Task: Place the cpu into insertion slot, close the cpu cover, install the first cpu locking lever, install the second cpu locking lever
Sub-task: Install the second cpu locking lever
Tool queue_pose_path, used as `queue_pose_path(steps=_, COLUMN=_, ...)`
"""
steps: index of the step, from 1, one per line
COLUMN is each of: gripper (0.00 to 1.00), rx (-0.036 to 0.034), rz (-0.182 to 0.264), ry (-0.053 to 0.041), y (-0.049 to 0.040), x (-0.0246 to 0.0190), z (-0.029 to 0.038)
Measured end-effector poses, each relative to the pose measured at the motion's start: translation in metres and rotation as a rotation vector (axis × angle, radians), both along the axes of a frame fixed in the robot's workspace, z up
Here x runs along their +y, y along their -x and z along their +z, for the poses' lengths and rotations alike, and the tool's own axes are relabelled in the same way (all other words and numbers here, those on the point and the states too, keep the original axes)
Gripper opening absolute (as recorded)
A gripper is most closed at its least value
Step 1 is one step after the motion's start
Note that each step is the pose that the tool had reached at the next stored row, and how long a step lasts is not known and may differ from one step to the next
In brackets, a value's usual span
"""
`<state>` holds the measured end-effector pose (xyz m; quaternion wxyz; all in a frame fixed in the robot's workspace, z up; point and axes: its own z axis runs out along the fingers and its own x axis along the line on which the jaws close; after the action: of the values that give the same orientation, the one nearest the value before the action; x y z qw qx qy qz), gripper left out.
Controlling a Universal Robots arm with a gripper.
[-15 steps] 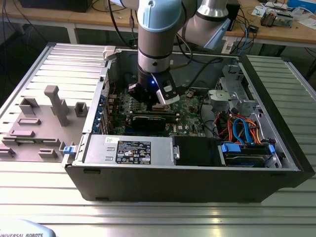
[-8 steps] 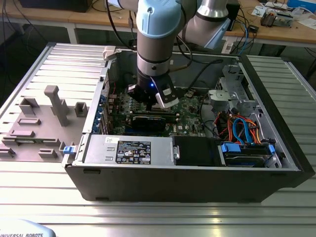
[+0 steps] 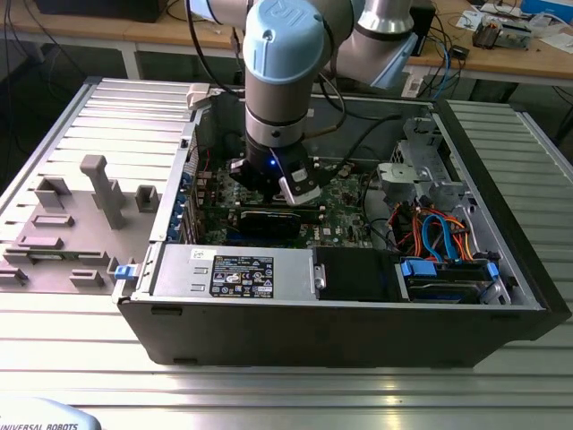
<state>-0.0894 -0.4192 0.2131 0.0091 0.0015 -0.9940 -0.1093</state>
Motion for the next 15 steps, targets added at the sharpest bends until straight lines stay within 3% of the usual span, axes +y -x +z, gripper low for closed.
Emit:
queue_pose_path(steps=9, gripper=0.11, rx=-0.0001, rz=-0.002, ry=-0.0329, y=0.008, x=-0.0014, z=-0.0071)
queue_pose_path(steps=12, gripper=0.11, rx=0.0001, rz=-0.003, ry=-0.0564, y=0.0091, x=-0.0014, z=-0.0113)
queue_pose_path(steps=15, gripper=0.11, rx=0.0001, rz=-0.004, ry=-0.0712, y=0.0091, x=-0.0014, z=-0.0147)
